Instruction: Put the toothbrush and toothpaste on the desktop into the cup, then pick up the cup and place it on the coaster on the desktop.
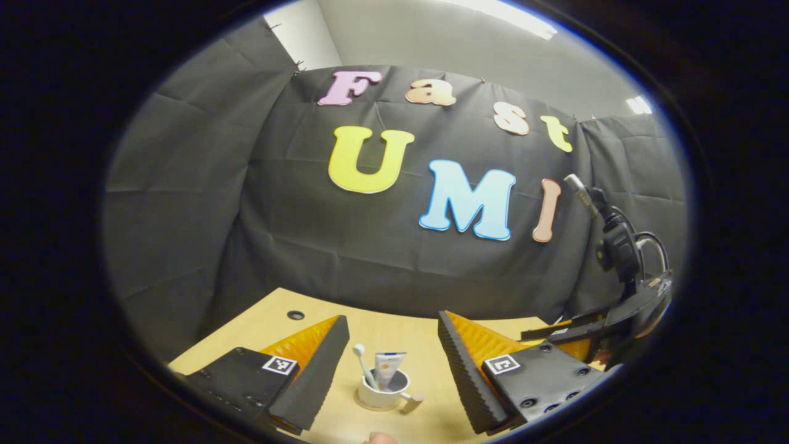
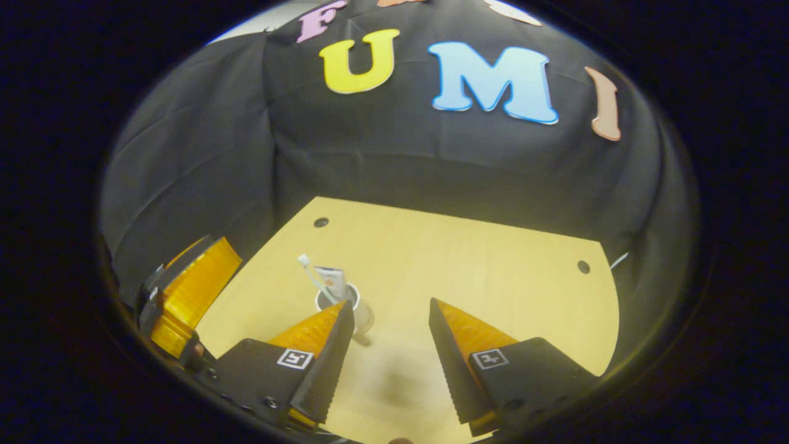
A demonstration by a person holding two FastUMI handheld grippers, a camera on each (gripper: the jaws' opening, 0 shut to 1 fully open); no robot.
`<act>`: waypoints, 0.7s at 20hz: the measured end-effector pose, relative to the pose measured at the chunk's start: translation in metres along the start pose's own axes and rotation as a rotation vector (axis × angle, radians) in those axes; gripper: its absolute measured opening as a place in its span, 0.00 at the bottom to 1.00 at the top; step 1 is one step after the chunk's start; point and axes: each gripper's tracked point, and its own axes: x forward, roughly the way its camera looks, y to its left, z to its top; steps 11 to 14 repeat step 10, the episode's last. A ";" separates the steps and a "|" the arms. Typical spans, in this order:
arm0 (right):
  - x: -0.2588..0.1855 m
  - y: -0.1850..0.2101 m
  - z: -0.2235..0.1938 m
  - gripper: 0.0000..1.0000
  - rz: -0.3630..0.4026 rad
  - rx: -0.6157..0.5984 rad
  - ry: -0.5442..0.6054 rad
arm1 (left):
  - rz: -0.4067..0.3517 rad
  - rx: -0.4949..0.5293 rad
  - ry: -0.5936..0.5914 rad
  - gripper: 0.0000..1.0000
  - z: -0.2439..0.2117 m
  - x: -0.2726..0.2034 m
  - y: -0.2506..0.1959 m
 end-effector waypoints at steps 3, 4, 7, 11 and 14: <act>-0.031 -0.031 0.010 0.79 -0.094 0.019 -0.130 | -0.024 0.012 -0.023 0.90 0.007 0.004 -0.025; -0.040 -0.040 0.013 0.81 -0.127 0.021 -0.179 | -0.026 0.015 -0.031 0.90 0.009 0.003 -0.033; -0.066 -0.067 0.020 0.80 -0.209 0.021 -0.302 | -0.025 0.032 -0.048 0.94 0.012 0.000 -0.051; -0.094 -0.082 0.029 0.82 -0.252 0.030 -0.412 | -0.023 0.053 -0.078 0.90 0.017 -0.007 -0.067; -0.094 -0.082 0.029 0.82 -0.252 0.030 -0.412 | -0.023 0.053 -0.078 0.90 0.017 -0.007 -0.067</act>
